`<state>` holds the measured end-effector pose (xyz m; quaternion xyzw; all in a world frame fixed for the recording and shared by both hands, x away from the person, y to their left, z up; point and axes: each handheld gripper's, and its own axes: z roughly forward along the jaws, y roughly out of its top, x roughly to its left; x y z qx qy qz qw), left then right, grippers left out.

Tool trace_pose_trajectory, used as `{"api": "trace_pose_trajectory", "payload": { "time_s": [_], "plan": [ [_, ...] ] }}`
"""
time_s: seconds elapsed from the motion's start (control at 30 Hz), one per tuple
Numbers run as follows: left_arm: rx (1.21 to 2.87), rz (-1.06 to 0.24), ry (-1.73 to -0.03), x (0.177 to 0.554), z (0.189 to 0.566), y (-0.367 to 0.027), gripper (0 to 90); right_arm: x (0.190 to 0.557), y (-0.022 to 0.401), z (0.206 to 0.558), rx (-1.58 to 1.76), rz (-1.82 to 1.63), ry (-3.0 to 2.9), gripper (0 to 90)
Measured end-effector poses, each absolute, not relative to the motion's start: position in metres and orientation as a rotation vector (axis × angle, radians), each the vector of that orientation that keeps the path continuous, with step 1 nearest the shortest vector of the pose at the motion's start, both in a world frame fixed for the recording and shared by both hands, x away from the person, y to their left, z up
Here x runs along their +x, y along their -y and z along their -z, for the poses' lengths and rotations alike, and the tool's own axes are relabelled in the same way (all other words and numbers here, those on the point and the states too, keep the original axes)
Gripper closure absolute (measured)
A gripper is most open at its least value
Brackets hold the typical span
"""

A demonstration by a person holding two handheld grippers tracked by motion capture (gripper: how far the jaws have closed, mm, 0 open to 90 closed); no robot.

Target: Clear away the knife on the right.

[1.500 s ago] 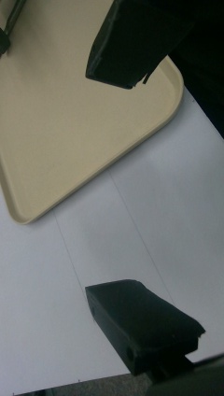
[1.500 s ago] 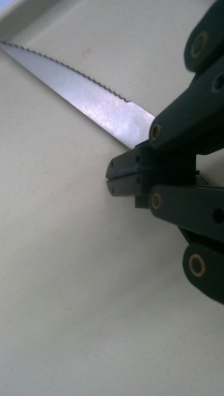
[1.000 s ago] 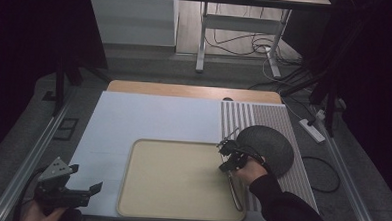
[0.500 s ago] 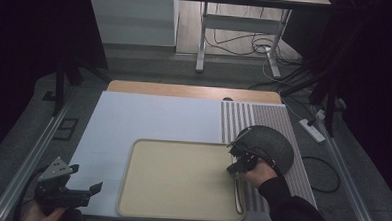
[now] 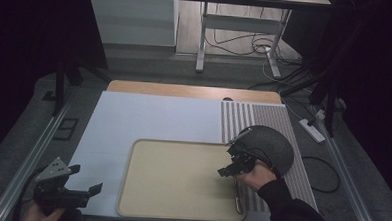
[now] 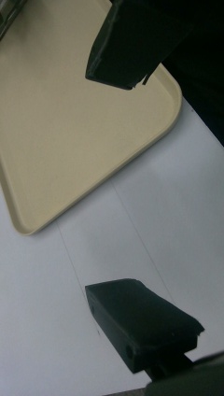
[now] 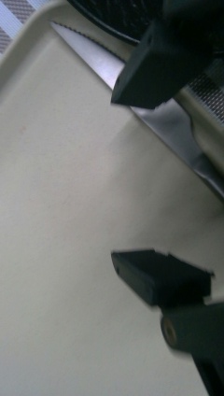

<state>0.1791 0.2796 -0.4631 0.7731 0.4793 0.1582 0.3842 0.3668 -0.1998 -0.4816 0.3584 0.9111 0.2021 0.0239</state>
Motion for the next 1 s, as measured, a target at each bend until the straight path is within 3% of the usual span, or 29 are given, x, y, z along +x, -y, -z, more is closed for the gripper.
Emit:
{"api": "trace_pose_trajectory", "payload": {
  "time_s": [0.1, 0.33, 1.0],
  "plan": [
    [1.969, -0.401, -1.223, 0.179, 0.463, -0.28, 2.4, 0.364, 0.202, 0.478, 1.105, -0.677, -2.807, 18.1],
    [1.963, -0.4, -1.228, 0.179, 0.463, -0.281, 2.4, 0.354, 0.21, 0.47, 1.104, -0.763, -2.723, 3.8],
    [1.931, -0.375, -1.238, 0.179, 0.464, -0.285, 2.5, 0.323, 0.255, 0.456, 1.148, -0.86, -2.558, 0.0]
  ]
}}
